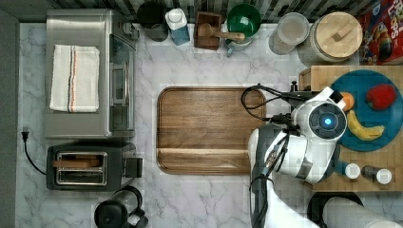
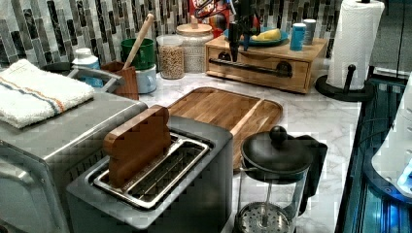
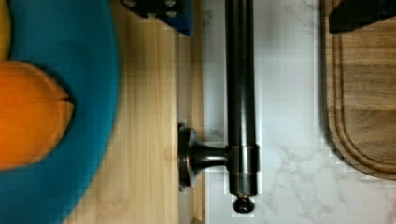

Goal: Open the drawer.

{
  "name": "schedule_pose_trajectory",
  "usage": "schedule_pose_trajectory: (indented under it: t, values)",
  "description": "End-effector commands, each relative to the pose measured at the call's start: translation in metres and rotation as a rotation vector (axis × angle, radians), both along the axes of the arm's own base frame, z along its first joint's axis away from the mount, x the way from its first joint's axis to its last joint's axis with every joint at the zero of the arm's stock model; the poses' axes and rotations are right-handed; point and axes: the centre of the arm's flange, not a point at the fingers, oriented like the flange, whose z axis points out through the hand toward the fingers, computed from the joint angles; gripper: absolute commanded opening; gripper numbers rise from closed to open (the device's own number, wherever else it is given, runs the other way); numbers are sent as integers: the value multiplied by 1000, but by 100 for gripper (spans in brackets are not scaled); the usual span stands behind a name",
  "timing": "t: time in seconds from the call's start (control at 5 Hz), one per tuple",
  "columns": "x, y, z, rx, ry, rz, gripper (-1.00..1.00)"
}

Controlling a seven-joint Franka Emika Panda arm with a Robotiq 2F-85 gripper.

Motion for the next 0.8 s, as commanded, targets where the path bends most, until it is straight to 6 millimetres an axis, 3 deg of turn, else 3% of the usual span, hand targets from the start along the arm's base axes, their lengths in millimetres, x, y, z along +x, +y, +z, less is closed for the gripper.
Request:
schedule_pose_trajectory:
  t: [0.2,0.8]
  values:
    - [-3,4,-30,55,-26,-55,100]
    - [1,12,-61,64,-18,-54,100]
